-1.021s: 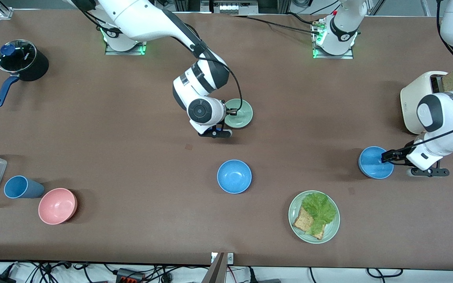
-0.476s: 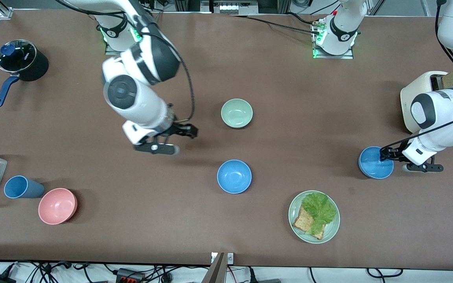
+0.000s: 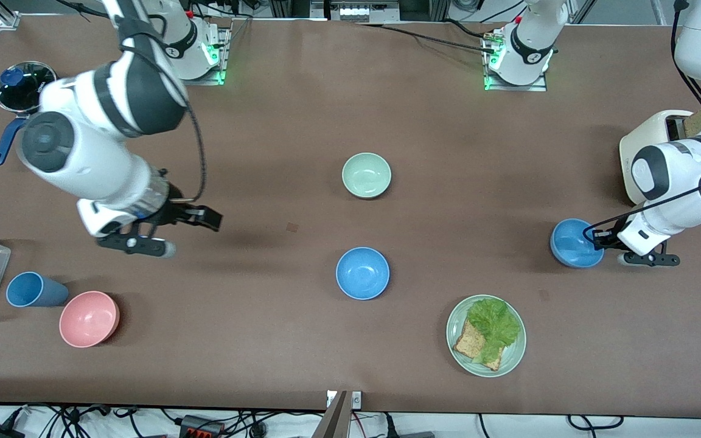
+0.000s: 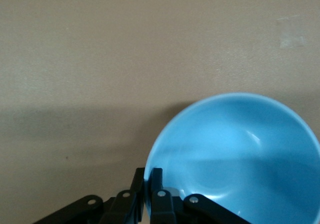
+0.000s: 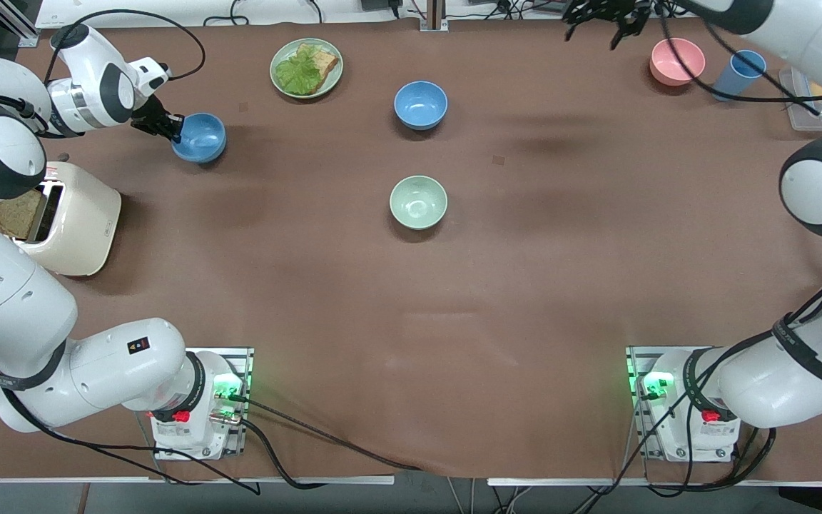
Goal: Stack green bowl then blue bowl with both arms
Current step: 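Set down the green bowl while the left gripper lifts the blue bowl, then carry the blue bowl with the left gripper over the green bowl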
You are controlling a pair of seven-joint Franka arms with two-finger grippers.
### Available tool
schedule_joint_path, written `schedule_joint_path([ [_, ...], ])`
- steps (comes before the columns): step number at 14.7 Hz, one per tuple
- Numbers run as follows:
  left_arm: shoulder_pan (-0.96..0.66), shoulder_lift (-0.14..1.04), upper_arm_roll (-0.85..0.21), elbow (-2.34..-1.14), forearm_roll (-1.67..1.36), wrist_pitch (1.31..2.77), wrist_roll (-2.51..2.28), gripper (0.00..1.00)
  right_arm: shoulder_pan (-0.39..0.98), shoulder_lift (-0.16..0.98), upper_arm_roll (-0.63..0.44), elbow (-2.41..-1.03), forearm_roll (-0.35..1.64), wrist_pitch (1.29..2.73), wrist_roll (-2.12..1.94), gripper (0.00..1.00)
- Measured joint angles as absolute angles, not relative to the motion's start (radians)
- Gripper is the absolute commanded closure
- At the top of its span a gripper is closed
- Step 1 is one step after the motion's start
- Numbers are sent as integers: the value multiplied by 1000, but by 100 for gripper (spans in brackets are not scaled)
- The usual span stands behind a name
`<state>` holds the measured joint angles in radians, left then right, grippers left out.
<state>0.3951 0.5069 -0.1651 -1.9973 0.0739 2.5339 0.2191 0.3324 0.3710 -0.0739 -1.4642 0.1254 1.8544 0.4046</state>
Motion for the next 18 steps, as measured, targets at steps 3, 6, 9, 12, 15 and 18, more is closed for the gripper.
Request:
schedule_joint_path([
  [3,395,486,-177,-1995,74,2496,225,100,265,363,-71,-1464,125,1856,362,0],
  [6,395,418,-234,-1986,74,2325,219,100,194,338,-66,-1456,125,1863,279,0],
  [9,395,270,-295,-1974,39,2110,185,100,124,300,-64,-1447,122,1850,194,0],
  [12,394,76,-348,-1970,-50,1854,133,100,51,270,-64,-1443,121,1826,79,0],
  [15,392,-40,-474,-1988,-84,1737,-83,100,3,241,-64,-1439,117,1772,28,0],
  [18,385,-46,-624,-1990,-160,1746,-239,99,-16,210,-64,-1439,54,1727,6,0],
])
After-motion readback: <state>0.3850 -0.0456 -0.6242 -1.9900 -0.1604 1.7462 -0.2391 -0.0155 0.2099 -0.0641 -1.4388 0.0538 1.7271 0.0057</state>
